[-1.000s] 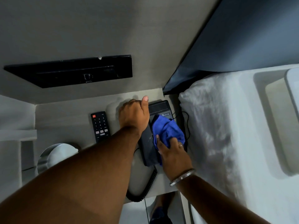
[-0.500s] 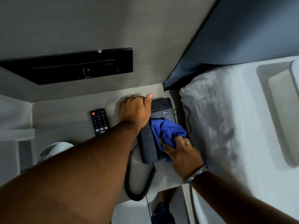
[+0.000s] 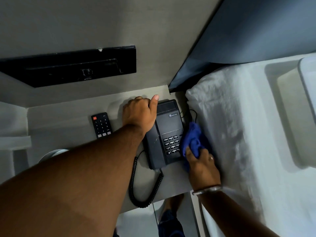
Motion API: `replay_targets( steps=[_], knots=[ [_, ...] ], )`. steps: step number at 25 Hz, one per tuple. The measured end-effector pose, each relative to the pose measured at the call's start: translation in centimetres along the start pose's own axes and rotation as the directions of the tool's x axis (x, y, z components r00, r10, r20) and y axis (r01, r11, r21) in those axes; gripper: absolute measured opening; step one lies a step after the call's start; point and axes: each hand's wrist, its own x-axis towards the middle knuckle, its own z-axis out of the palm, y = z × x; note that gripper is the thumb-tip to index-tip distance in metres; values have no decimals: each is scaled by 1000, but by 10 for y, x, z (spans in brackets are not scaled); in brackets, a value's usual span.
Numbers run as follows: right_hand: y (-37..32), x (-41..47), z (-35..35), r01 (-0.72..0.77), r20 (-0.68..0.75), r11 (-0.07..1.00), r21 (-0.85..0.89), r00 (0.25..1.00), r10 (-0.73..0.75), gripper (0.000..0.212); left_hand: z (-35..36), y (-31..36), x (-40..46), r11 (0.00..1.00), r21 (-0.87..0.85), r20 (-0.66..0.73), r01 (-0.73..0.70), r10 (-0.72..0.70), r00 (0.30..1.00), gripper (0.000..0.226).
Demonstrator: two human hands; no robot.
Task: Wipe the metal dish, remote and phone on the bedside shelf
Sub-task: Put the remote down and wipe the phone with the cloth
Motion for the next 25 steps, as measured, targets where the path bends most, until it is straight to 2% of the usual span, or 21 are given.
replay_targets(
  steps=[1,2,4,6,10,13,17,19,22,23,25],
  knots=[
    [0,-3,1,-36,-13,999,7,999,36,66,0,0,0,1000,3,-6,5,-5,1000,58],
    [-6,-6,4,-11,1,1000,-12,1000,11,67,1,0,1,1000,7,-8,9,-9,1000,59],
    [-24,-13,11,148,65,986,-83,988,-143,75,3,-1,1,1000,9,-12,17,-17,1000,63],
    [-26,-18,12,231,85,969,-88,971,-224,81,3,-2,0,1000,-9,-4,23,-23,1000,64],
    [2,-5,-2,131,32,987,-92,991,-128,71,1,-3,1,998,-49,7,28,-27,1000,63],
    [-12,29,-19,119,64,985,-127,992,-112,75,1,-2,0,998,-53,8,20,-20,1000,65],
    [-31,88,-37,110,10,990,-88,994,-110,70,3,-1,-1,999,-29,-4,24,-24,1000,67],
    [-23,70,-32,109,73,992,-60,992,-104,71,4,0,-1,999,-2,-24,43,-43,999,68],
    [0,7,-16,155,256,987,-46,957,-138,70,4,1,0,997,31,-38,67,-66,997,71],
    [7,3,-14,161,252,986,-43,957,-146,69,4,1,-1,997,29,-41,68,-67,997,72],
    [2,21,-19,169,128,984,-57,979,-161,70,4,1,-1,998,10,-47,63,-62,997,70]
  ],
)
